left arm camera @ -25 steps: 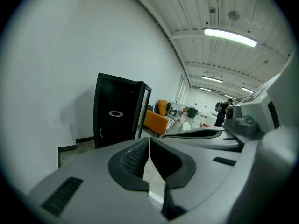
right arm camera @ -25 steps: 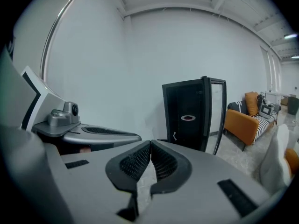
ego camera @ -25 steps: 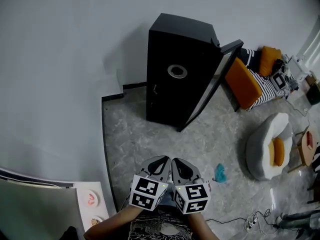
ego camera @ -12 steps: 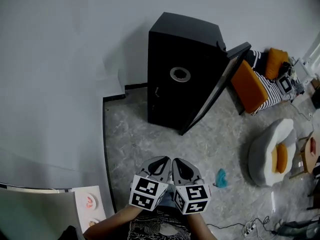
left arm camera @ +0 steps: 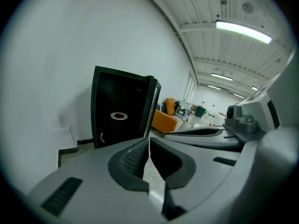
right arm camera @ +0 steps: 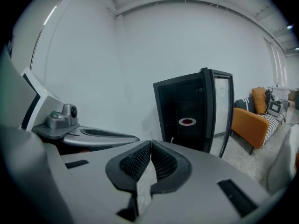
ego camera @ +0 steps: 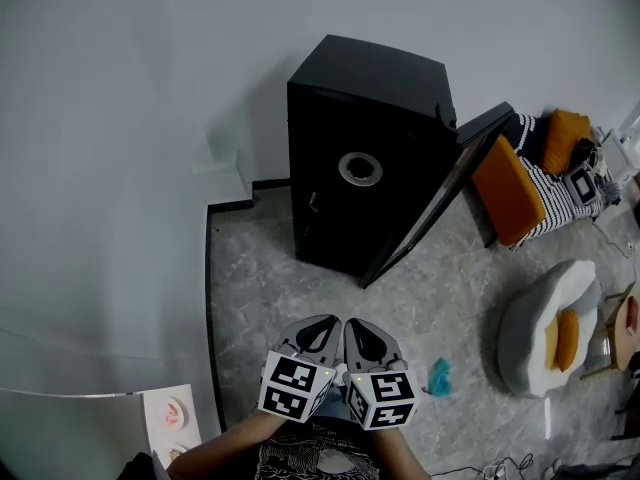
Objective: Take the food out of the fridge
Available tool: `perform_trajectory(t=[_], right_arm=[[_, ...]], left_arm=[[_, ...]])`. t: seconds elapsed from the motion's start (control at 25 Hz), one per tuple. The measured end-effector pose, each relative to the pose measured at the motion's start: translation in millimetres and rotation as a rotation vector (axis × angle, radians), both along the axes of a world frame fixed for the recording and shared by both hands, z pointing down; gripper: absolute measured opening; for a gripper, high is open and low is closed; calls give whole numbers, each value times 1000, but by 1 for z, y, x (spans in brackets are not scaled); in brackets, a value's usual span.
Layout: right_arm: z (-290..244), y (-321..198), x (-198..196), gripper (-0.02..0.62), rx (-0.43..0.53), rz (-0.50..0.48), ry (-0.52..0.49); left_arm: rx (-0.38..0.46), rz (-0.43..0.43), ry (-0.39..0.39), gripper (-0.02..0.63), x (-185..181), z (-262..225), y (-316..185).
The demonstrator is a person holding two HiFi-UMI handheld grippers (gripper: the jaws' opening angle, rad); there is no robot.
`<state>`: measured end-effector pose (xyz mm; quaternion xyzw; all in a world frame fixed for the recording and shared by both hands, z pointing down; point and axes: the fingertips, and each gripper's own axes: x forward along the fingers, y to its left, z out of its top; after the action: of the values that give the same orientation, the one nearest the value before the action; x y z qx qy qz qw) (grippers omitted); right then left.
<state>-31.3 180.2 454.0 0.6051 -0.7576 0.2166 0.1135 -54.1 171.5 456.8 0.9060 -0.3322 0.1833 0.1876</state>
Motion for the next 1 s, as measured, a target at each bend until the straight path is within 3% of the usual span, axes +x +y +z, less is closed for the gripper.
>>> perform_trajectory(t=[0.52,1.0], right_arm=[[-14,-58,80,22,30,-19,-33],[-12,-85,115,23,35,-47,-71]], left_arm=[[13,-38,-24,21,74,-9,-61],[2,-70,-55,21,108,-5,-86]])
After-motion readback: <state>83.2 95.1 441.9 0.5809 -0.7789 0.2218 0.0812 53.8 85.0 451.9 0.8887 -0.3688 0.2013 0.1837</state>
